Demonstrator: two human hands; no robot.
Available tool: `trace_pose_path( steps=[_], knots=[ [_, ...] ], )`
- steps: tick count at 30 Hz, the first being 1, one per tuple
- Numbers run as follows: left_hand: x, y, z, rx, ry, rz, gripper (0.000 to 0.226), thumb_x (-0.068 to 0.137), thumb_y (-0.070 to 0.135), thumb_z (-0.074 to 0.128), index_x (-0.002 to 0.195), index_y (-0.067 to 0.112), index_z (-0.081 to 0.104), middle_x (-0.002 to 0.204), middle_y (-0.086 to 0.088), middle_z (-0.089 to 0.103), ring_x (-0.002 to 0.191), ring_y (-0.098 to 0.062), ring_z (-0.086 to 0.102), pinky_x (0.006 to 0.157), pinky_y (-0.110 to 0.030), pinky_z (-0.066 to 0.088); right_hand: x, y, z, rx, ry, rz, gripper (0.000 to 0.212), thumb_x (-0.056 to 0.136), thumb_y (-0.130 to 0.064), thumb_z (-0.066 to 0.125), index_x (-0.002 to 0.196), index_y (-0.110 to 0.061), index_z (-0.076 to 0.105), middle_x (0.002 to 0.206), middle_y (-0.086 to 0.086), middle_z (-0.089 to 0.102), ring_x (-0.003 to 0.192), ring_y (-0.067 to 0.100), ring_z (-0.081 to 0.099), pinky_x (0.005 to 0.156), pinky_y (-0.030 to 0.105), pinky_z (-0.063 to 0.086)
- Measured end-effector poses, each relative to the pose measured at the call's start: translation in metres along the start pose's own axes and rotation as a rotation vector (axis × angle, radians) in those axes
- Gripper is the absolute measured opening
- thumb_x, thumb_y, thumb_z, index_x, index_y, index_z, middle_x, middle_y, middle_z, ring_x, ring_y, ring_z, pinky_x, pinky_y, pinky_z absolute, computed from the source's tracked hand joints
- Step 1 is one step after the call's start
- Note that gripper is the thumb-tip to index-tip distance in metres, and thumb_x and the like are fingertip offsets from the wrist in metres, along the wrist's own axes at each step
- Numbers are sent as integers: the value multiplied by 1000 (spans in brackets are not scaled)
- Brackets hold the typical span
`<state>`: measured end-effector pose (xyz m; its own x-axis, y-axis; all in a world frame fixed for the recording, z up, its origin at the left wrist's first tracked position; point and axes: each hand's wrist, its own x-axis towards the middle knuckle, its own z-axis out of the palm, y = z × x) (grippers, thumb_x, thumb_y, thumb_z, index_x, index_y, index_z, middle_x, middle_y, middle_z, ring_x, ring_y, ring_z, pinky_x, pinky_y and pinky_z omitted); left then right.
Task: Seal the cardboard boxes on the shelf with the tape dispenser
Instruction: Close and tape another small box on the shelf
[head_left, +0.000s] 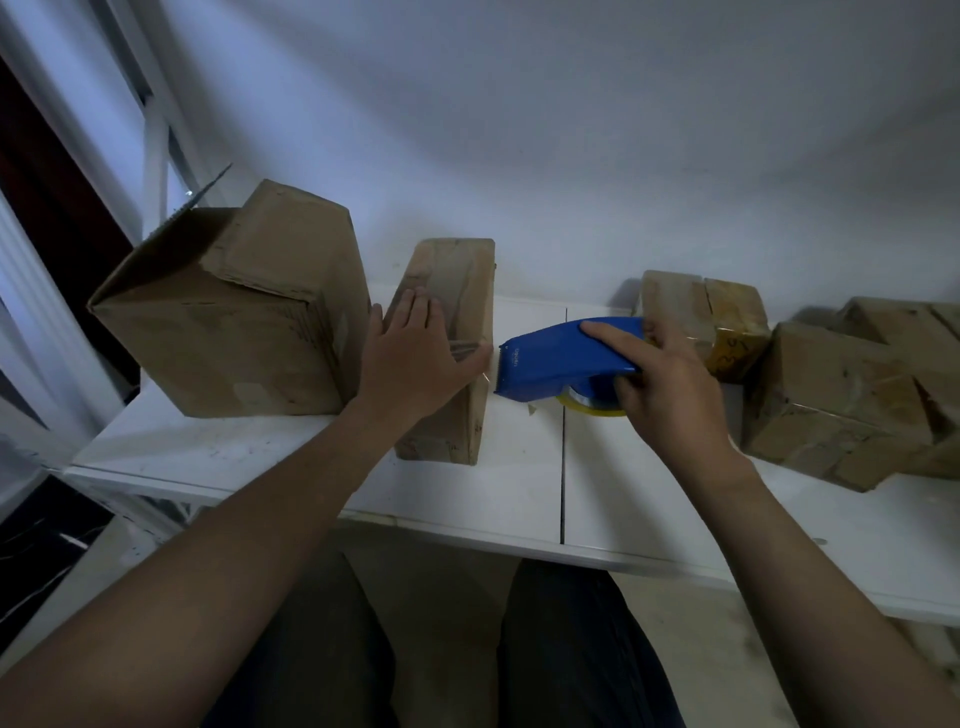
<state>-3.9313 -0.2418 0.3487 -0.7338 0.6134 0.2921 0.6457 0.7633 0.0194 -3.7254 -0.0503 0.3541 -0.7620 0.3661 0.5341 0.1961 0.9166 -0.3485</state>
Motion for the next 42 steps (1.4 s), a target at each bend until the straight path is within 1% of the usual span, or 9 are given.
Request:
trace_pose_path(
  steps=[8, 13, 17, 21, 26, 32, 37, 40, 42],
  knots=[
    [-2, 3, -1, 26, 15, 5, 110, 79, 84, 2, 151, 9, 38, 158, -11, 38, 149, -27, 30, 121, -56, 20, 37, -54, -32, -145, -181, 42, 56, 91, -9, 59, 138, -41, 57, 116, 7, 47, 101, 29, 53, 69, 38, 49],
    [-1, 0, 1, 3, 5, 4, 102, 83, 79, 13, 152, 7, 37, 160, -12, 35, 150, -26, 26, 121, -57, 17, 41, -45, -14, -405, -367, 125, 55, 92, -17, 62, 138, -46, 54, 124, 6, 50, 105, 32, 59, 65, 35, 48],
    [-1, 2, 3, 8, 25, 8, 101, 82, 77, 17, 150, 6, 40, 158, -13, 37, 149, -28, 29, 120, -59, 17, 28, -3, -7, -132, -466, 402, 62, 86, 0, 55, 141, -31, 55, 127, 6, 61, 97, 27, 64, 69, 37, 55],
    [-1, 3, 4, 5, 42, 4, 104, 79, 78, 19, 148, 4, 41, 156, -14, 39, 148, -27, 30, 119, -60, 19, 9, 18, 2, 168, -563, 783, 34, 91, 0, 58, 119, -15, 48, 101, 18, 63, 76, 33, 69, 50, 41, 60],
    [-3, 4, 0, 31, 2, 4, 113, 71, 82, 20, 151, 4, 35, 160, -13, 34, 150, -27, 24, 119, -59, 18, -12, 35, 24, 270, -646, 923, 29, 87, 9, 59, 114, -1, 61, 92, 24, 64, 88, 42, 67, 57, 54, 61],
    [-1, 4, -2, 26, -38, 3, 115, 70, 84, 26, 153, 7, 29, 162, -11, 28, 152, -27, 18, 120, -58, 16, -30, 42, 42, 232, -683, 910, 36, 91, 4, 57, 126, -4, 58, 106, 22, 64, 91, 40, 65, 59, 52, 62],
    [2, -3, -14, -40, -138, 58, 115, 74, 94, 8, 154, 14, 26, 164, -11, 22, 153, -28, 13, 121, -56, 12, -20, 28, 30, -41, -776, 716, 43, 93, -20, 58, 135, -13, 53, 126, 13, 61, 109, 32, 61, 91, 43, 57],
    [1, -13, -24, -286, -105, 100, 73, 99, 66, 20, 155, 19, 27, 165, -6, 22, 151, -28, 21, 120, -54, 20, -8, 15, 27, -70, -716, 603, 48, 97, -29, 57, 144, -20, 51, 144, 8, 53, 128, 28, 53, 102, 36, 44],
    [-3, -25, -24, -488, -66, -39, 61, 103, 48, 36, 156, 20, 24, 164, -7, 23, 150, -30, 25, 118, -55, 27, 0, -3, 29, 58, -622, 518, 46, 100, -35, 55, 145, -23, 51, 149, 4, 51, 132, 26, 51, 106, 36, 41]
  ],
)
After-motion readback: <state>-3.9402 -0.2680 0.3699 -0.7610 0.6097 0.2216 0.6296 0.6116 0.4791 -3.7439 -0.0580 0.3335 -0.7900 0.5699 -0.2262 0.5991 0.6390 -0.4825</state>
